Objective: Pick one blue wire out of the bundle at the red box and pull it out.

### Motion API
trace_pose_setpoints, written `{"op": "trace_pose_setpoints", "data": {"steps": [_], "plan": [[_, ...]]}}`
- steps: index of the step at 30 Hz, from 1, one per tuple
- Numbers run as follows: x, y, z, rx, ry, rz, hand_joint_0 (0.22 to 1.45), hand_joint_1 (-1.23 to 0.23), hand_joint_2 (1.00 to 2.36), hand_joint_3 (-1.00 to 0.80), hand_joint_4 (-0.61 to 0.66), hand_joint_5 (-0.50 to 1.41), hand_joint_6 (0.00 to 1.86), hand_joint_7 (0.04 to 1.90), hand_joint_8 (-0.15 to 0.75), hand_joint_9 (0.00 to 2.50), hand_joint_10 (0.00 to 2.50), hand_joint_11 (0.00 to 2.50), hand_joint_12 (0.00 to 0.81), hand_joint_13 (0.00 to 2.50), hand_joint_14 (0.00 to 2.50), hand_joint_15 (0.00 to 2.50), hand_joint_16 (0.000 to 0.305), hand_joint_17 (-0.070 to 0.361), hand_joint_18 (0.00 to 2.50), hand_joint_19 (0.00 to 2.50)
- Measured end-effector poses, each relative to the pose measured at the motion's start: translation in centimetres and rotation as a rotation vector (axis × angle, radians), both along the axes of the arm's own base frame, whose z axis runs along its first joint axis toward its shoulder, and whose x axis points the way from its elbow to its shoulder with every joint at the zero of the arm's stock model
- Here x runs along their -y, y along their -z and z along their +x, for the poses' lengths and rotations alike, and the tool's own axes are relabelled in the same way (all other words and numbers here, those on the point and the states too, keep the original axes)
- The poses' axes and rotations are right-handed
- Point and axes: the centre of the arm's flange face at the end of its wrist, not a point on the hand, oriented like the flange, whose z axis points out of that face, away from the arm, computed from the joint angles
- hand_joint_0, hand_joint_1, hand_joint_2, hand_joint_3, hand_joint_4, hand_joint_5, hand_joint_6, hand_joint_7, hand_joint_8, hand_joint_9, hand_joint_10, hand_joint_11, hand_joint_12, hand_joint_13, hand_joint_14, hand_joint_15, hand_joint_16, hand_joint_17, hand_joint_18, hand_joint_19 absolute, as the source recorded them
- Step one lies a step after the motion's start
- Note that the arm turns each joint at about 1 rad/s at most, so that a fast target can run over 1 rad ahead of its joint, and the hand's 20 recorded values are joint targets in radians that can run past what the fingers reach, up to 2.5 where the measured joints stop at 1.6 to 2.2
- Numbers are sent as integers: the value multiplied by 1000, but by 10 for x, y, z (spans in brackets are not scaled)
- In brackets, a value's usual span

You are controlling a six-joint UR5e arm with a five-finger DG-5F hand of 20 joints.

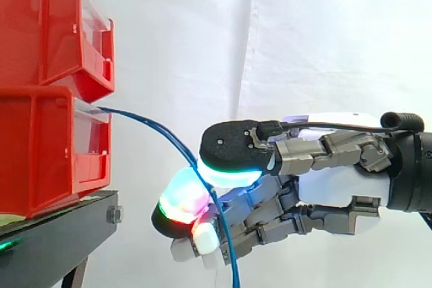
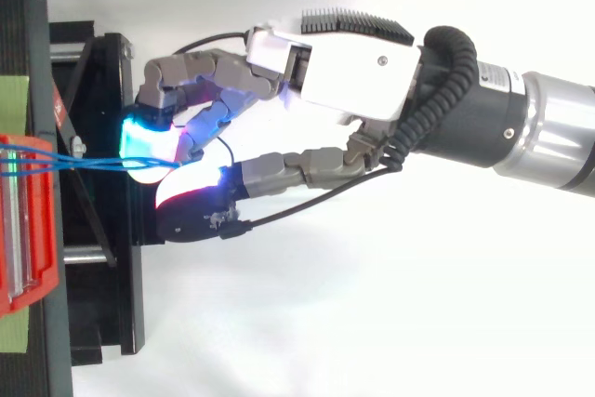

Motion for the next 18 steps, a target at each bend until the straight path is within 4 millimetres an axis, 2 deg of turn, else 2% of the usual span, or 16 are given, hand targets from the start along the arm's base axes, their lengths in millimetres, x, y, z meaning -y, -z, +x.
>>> {"op": "trace_pose_setpoints", "data": {"steps": [10, 18], "plan": [[-10, 1, 0, -6, -15, 10, 584, -698, 1014, -165, 280, -100, 637, 993, 284, 894, 17, 457, 393, 538, 14, 300, 67, 150, 381, 468], [-9, 1, 0, -7, -18, 14, 595, -663, 1011, -140, 323, -84, 584, 1088, 289, 917, 17, 441, 400, 549, 13, 302, 69, 155, 394, 470]]}}
